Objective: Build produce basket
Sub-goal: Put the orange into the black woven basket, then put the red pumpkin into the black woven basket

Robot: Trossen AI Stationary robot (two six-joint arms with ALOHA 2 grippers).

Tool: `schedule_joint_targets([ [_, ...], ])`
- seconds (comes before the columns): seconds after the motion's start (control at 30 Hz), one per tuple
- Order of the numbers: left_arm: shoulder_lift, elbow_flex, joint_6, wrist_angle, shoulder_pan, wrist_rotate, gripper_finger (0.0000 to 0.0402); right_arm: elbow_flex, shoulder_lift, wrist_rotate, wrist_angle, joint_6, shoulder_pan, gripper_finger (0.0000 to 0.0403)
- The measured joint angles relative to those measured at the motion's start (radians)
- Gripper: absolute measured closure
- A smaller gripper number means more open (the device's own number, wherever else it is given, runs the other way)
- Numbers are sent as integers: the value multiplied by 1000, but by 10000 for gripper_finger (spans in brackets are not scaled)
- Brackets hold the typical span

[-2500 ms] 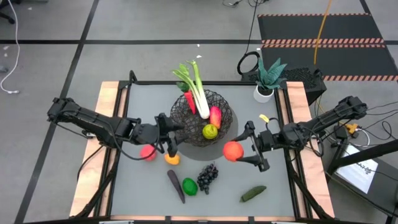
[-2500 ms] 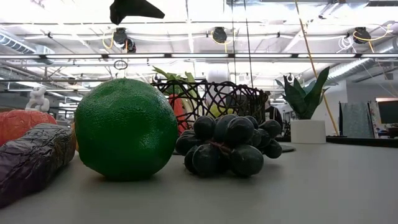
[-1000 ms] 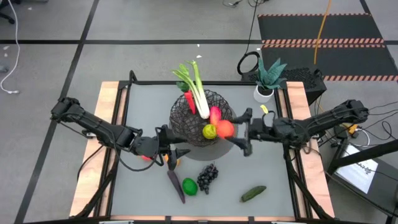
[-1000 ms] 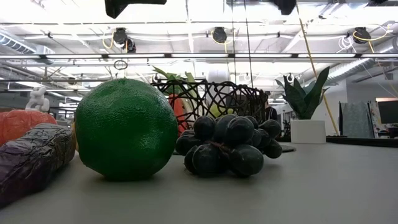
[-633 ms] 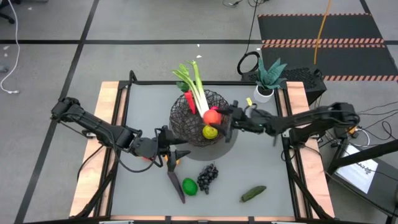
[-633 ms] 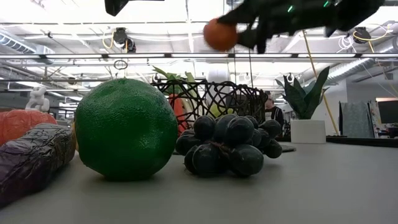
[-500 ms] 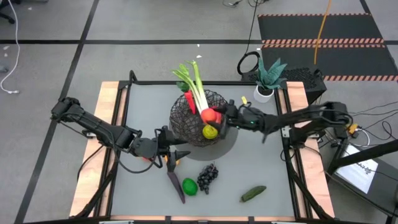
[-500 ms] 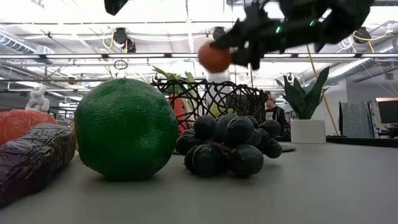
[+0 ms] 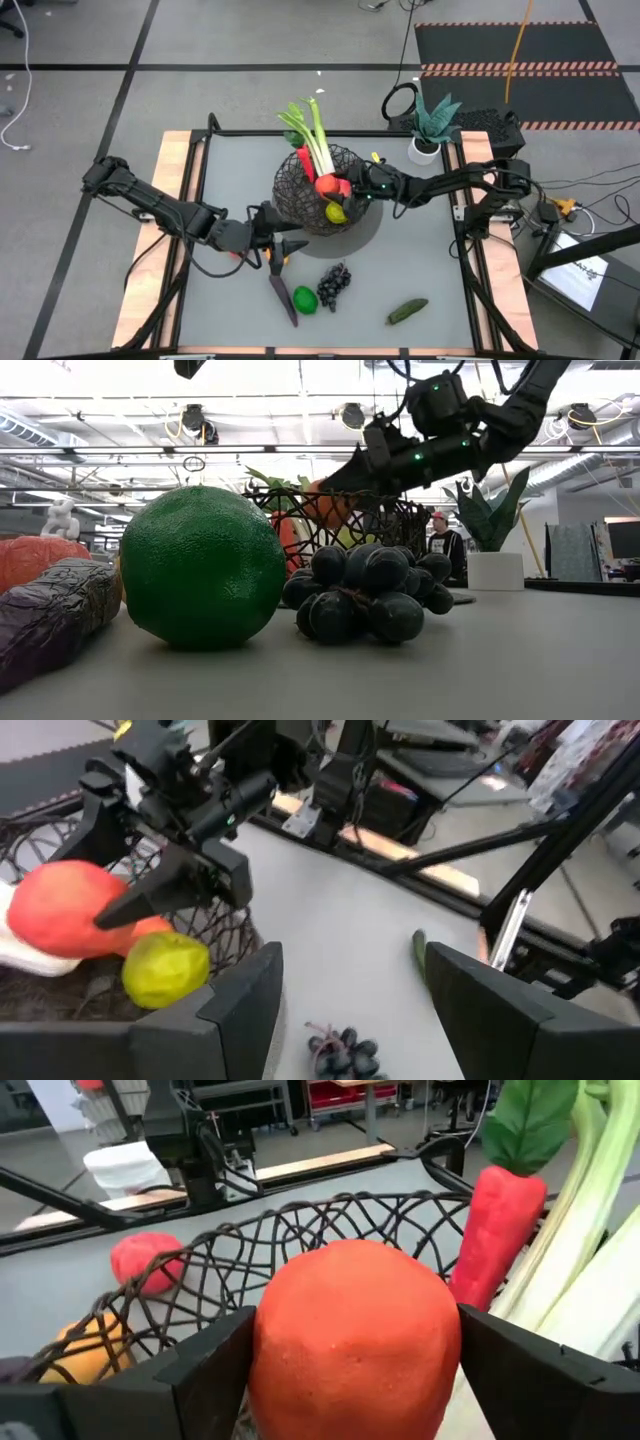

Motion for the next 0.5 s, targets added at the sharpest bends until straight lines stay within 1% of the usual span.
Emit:
schedule_joint_targets([
  [0.13,15,0,-1,-14,0,-6,158,4,20,-4,-5,-21,0,68],
  [0.27,29,0,10,-13,3,-12,158,4,13,-24,-2,-18,0,45],
  [0.4,33,0,31,-34,5,-19,158,4,-30,-25,-17,-21,0,35],
  [0.5,32,0,31,-99,5,-31,158,4,-93,-35,-71,-49,6,36],
])
